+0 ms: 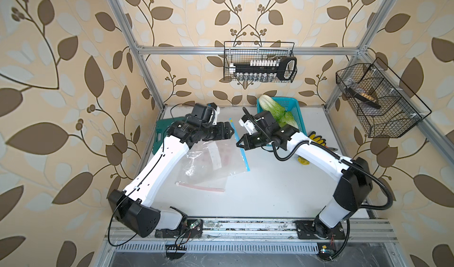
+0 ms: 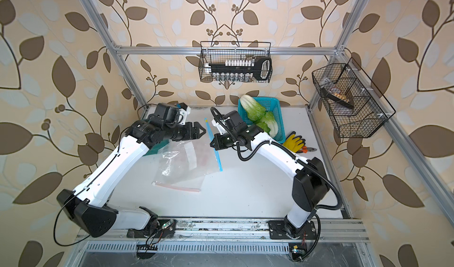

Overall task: Put the chinese cabbages into a zipper bag and zip it
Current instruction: Open the zipper of the food storage bag at the center of the board.

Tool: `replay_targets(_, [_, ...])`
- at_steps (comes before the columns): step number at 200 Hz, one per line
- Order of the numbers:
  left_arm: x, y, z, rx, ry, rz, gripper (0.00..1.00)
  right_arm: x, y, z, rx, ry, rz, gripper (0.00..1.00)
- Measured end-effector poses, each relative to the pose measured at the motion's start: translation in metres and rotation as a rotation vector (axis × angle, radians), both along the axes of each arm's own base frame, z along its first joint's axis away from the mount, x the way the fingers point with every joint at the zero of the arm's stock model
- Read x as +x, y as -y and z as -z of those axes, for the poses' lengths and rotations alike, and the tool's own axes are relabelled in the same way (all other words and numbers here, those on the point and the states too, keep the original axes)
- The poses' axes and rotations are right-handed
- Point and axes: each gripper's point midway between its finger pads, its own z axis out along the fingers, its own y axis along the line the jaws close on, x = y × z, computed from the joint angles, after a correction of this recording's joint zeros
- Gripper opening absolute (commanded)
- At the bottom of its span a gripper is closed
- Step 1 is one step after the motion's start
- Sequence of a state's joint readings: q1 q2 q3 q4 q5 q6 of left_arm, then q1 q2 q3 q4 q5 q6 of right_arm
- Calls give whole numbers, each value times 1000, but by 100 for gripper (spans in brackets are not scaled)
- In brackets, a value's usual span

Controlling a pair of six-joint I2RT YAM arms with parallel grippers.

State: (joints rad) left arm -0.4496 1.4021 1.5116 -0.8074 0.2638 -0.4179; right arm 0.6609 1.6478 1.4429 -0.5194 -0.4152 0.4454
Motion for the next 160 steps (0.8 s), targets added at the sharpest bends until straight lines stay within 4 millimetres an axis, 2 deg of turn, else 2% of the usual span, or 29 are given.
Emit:
replay_targets(21, [3,31,18,-9,-72,66,85,-9,11,-3,-18,10,26,0])
replay_targets(62, [15,55,68,53,-199,98,73,-13,22,1,-42,5,57,0])
replay_targets(90, [18,58,75,77,-213,111,57,-14,21,1,-42,2,58,0])
replay_targets(115, [18,63,69,71,-202,126,33,-14,21,1,-39,-1,60,0])
replay_targets(130, [16,66,67,69,-192,147,20,-15,20,0,-23,-16,54,10])
replay_targets(147, [15,68,66,69,-183,168,0,-15,17,-6,53,-66,48,24])
replay_targets(160, [16,69,66,80,-160,193,0,-12,24,-10,121,-109,59,42])
